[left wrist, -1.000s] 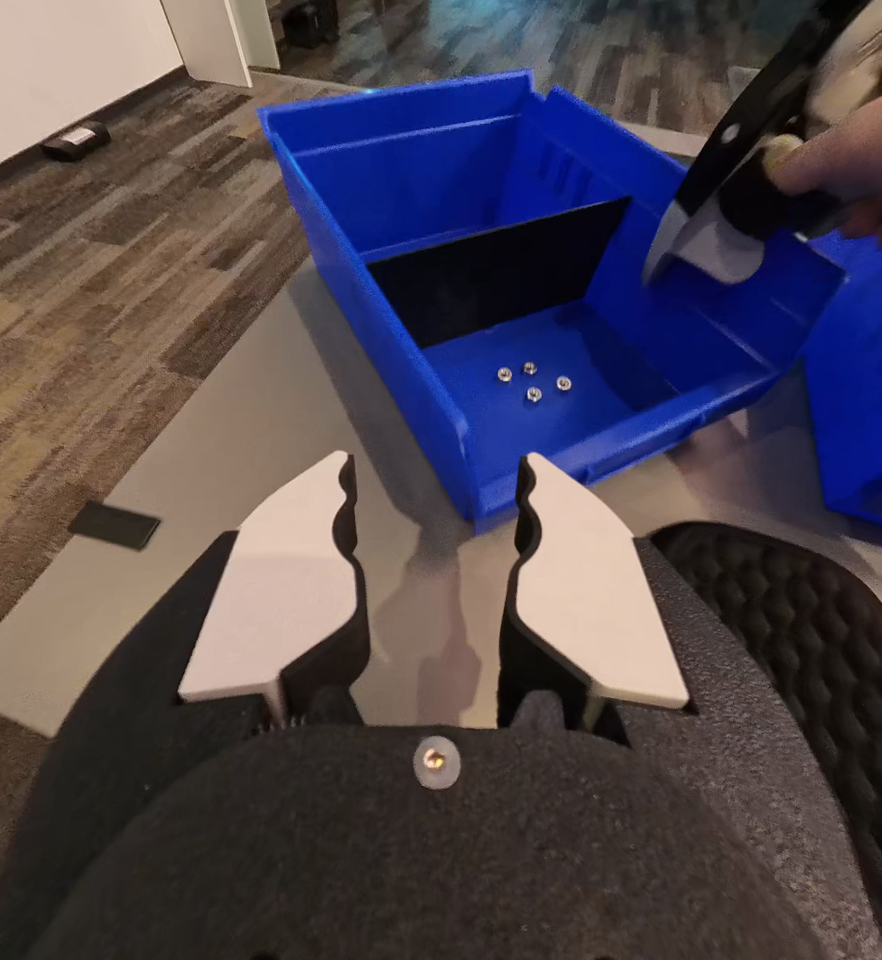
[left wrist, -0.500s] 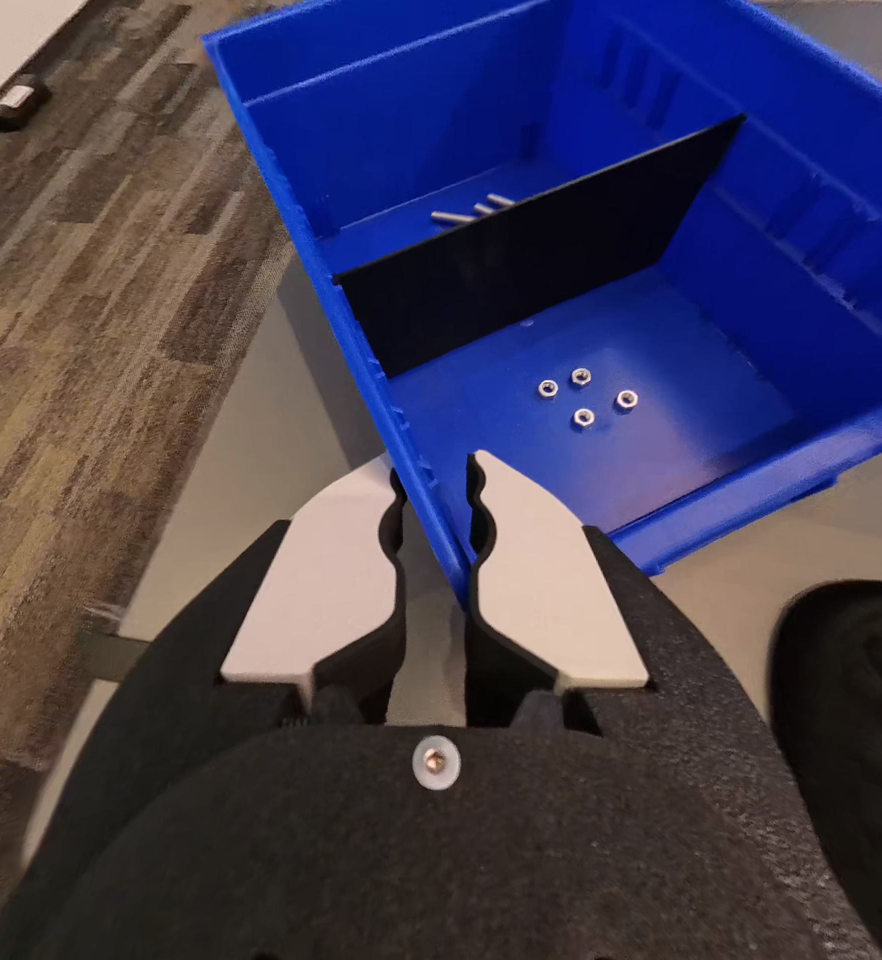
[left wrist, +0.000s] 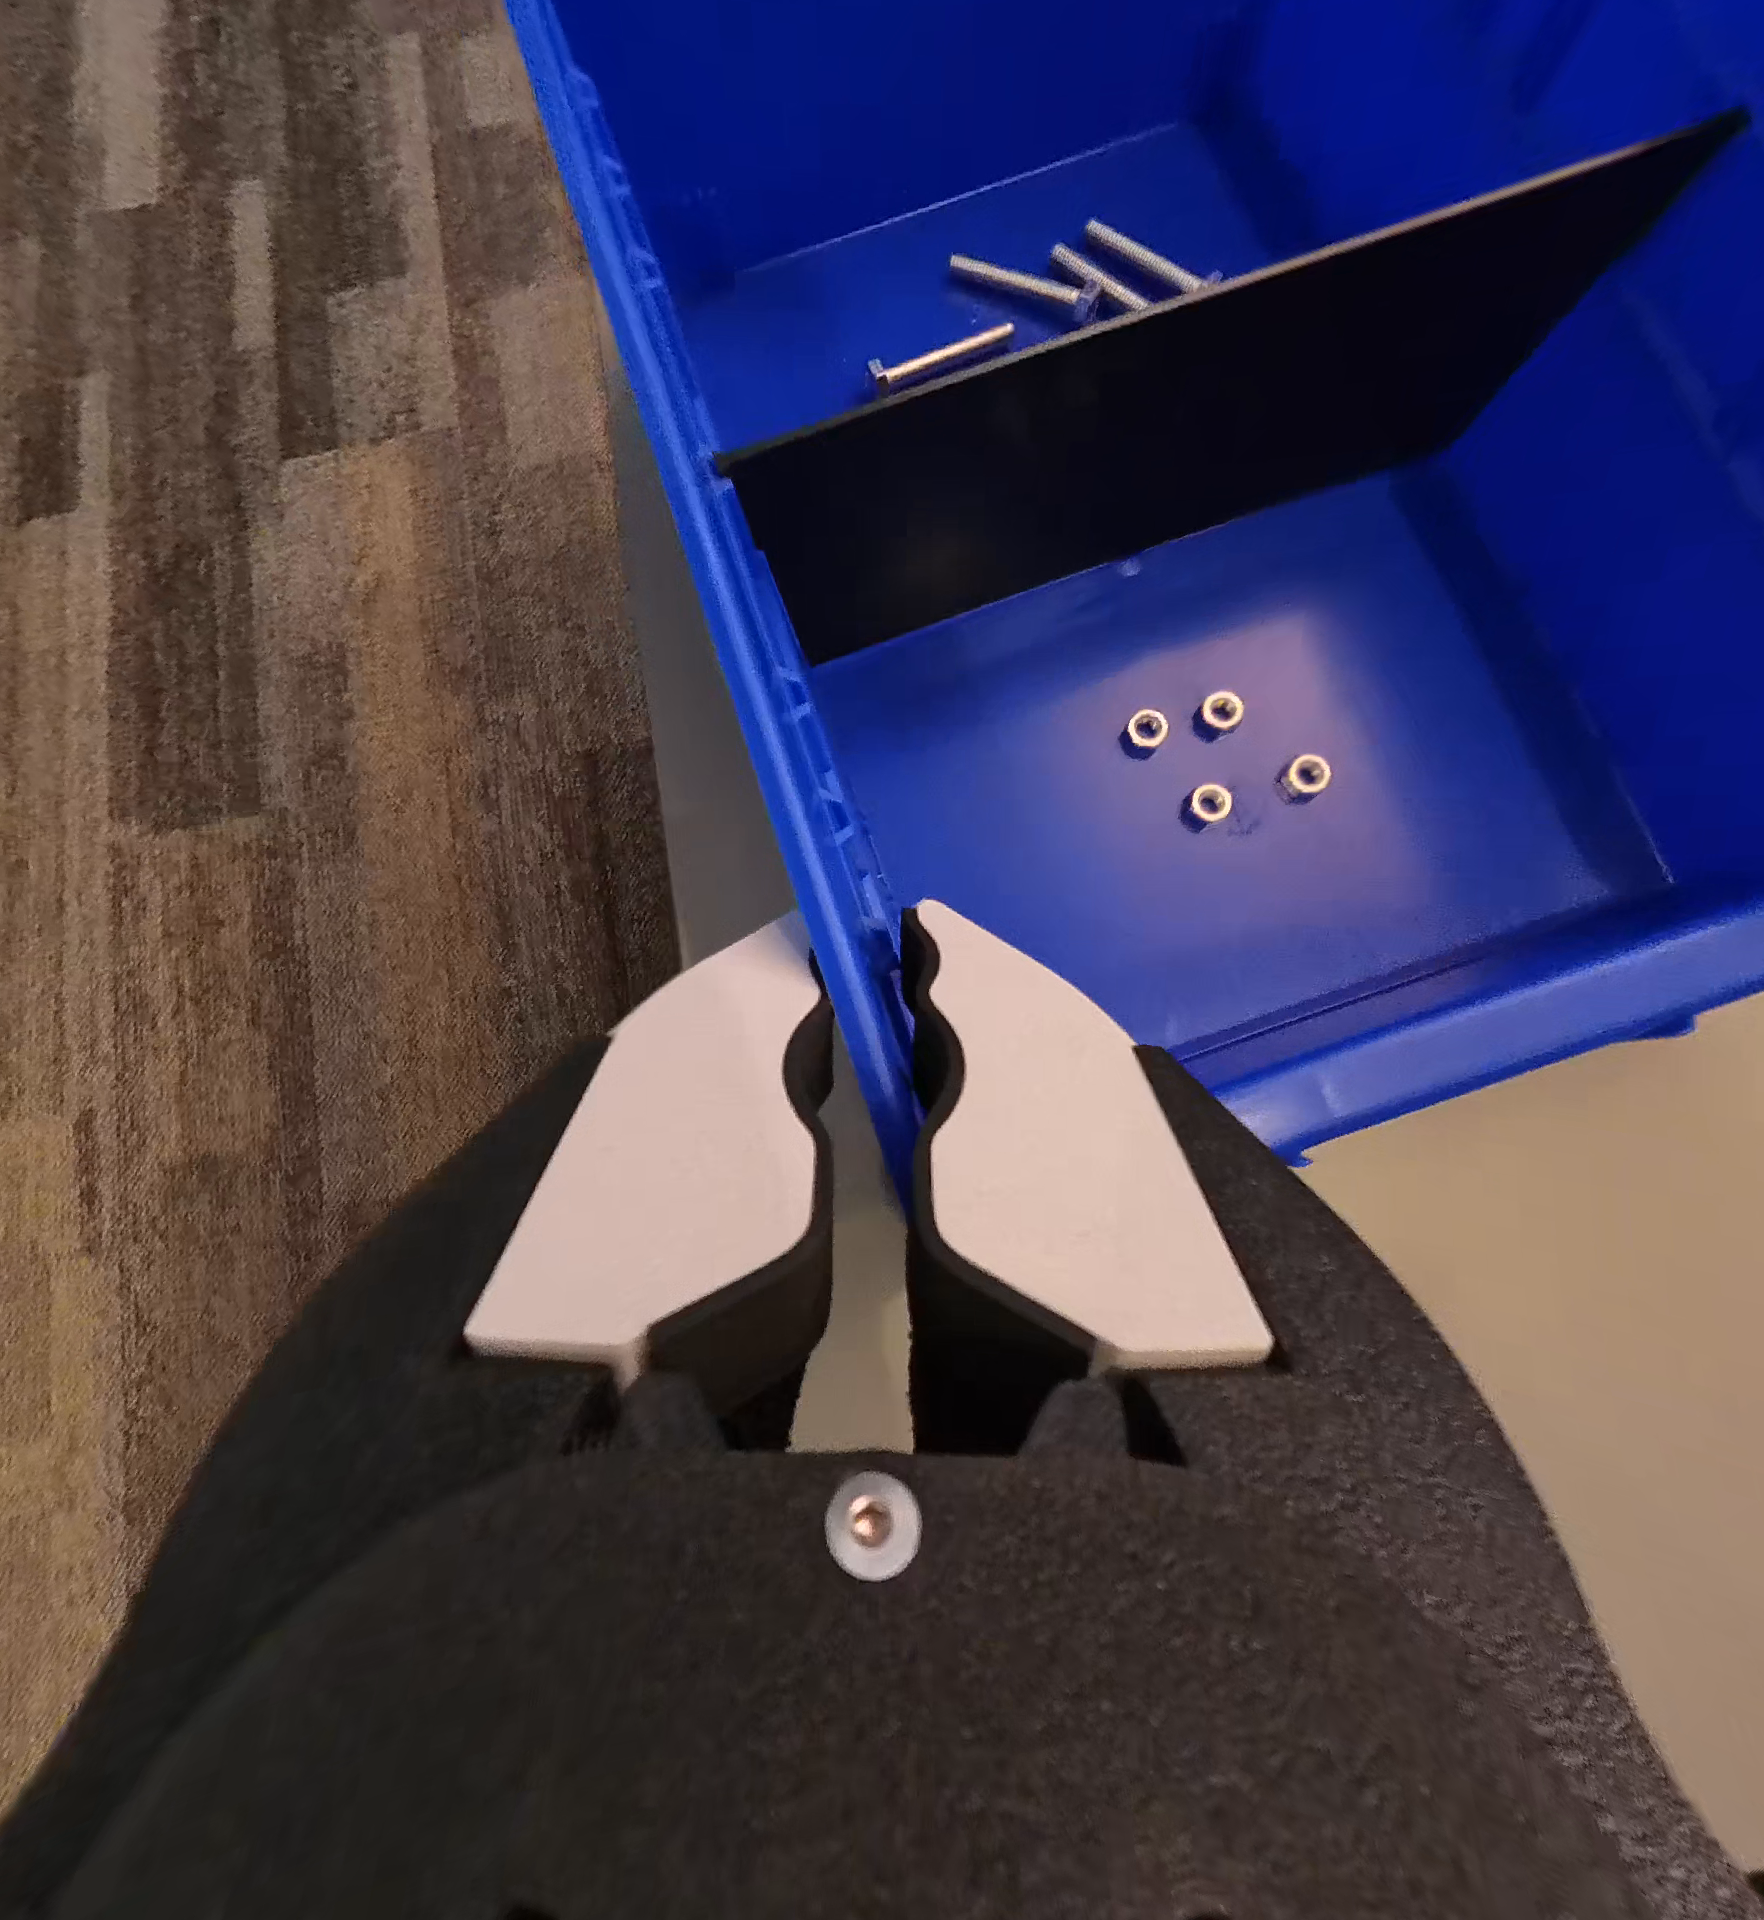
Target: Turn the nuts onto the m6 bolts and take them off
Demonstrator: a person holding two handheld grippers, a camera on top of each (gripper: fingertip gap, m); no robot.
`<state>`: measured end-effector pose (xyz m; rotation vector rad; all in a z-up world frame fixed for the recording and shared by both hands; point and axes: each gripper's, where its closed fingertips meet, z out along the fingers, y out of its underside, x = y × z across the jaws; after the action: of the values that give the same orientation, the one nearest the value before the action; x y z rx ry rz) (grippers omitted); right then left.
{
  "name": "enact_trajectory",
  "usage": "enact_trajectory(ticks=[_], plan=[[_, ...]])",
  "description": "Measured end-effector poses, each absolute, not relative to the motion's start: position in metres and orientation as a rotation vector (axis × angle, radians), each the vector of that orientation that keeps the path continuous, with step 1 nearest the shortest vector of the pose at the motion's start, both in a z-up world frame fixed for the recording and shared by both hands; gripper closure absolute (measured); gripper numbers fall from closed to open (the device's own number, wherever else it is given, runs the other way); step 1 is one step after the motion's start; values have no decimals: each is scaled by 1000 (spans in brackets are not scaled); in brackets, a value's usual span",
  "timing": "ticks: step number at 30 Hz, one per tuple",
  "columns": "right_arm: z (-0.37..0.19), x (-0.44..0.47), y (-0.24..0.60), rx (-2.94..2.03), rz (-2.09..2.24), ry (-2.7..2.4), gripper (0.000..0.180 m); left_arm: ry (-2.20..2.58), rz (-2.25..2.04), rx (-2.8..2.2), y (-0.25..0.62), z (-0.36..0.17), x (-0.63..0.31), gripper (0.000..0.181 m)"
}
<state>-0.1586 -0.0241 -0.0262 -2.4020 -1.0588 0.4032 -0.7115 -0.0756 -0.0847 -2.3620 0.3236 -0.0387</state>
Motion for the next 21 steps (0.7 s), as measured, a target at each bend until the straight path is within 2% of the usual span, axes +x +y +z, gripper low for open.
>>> enact_trajectory(ticks=[12,13,15,16,18,21], plan=[[-39,-123,-32,-2523,602,-636,138,428,-145,-2319,-66,-84,-725,169],[-40,-127,-33,-2528,616,-623,137,423,-179,-2299,-66,-83,-722,161],[-44,-135,-33,-2548,618,-601,134,367,-279,-2232,-65,-75,-716,132],[-44,-139,-32,-2549,620,-583,132,331,-314,-2196,-65,-70,-716,126],[-46,-150,-27,-2551,624,-550,132,254,-321,-2112,-66,-58,-723,119],[-55,-170,-24,-2600,666,-510,129,162,-254,-2009,-71,-40,-737,123]])
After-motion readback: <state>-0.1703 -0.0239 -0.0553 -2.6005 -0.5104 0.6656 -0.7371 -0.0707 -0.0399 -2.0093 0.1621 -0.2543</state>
